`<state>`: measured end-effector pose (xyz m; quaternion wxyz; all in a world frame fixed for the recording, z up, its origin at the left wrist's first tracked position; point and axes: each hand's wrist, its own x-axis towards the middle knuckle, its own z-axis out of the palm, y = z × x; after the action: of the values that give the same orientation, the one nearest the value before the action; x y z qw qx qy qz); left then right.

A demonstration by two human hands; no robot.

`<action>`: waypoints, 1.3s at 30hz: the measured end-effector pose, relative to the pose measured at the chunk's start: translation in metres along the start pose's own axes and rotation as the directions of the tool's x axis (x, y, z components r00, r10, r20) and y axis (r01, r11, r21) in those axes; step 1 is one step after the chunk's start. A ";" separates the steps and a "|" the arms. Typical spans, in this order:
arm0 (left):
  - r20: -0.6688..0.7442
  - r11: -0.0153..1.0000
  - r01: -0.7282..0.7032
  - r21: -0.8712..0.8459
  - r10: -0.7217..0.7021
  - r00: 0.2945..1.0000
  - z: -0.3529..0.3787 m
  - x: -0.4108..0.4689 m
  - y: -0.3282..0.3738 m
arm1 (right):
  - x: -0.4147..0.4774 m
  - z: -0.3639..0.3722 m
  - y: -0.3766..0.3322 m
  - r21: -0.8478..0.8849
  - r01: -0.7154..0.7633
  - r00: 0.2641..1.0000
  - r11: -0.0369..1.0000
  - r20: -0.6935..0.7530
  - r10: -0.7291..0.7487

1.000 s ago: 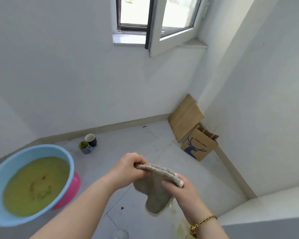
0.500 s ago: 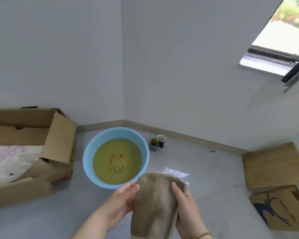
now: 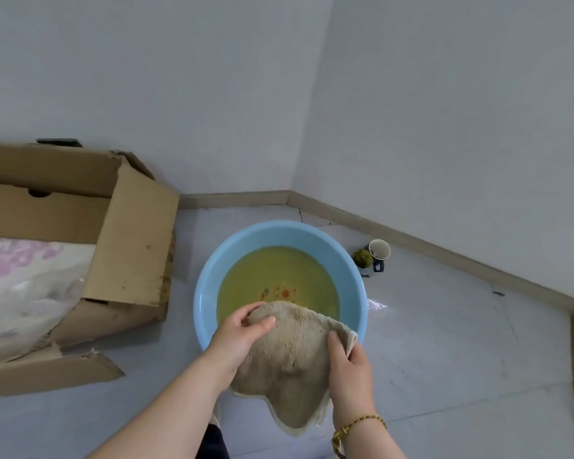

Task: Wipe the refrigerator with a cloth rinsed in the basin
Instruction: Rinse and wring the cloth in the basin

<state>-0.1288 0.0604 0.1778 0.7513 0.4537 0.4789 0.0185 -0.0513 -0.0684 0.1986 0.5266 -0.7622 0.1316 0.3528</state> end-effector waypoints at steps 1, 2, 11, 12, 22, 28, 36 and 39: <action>-0.032 0.999 0.007 -0.038 -0.008 0.999 -0.004 0.016 -0.006 | 0.016 0.007 0.006 -0.021 -0.007 0.999 1.000 0.046 0.008; -0.067 0.997 0.018 -0.072 -0.023 0.998 -0.009 0.032 -0.013 | 0.033 0.015 0.012 -0.041 -0.014 0.996 0.999 0.091 0.018; -0.245 0.991 -0.025 0.129 0.056 0.968 -0.029 0.182 -0.110 | 0.190 0.088 0.097 -0.344 0.186 0.968 0.921 0.225 -0.111; -0.261 0.982 -0.018 0.190 0.068 0.963 -0.027 0.197 -0.114 | 0.204 0.093 0.103 -0.409 0.212 0.965 0.887 0.229 -0.125; -0.310 0.879 0.080 0.471 0.080 0.947 -0.017 0.268 -0.135 | 0.267 0.119 0.136 -0.703 0.275 0.959 0.656 0.159 -0.233; -0.340 0.992 -0.022 0.126 0.064 0.938 -0.005 0.248 -0.128 | 0.251 0.112 0.118 -0.123 0.045 0.986 0.991 0.163 -0.024; -0.305 0.935 -0.352 -0.047 0.322 0.896 0.032 0.210 -0.082 | 0.212 0.128 0.079 -0.134 0.506 0.862 0.852 0.126 -0.492; -0.276 0.904 -0.409 0.122 0.426 0.861 0.040 0.201 -0.084 | 0.224 0.124 0.072 -0.111 0.470 0.882 0.876 0.082 -0.463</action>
<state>-0.0254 0.0775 -0.0170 0.6352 0.5607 0.4767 0.2342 0.0188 0.0511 -0.0286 0.5497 -0.7938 -0.0927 0.2431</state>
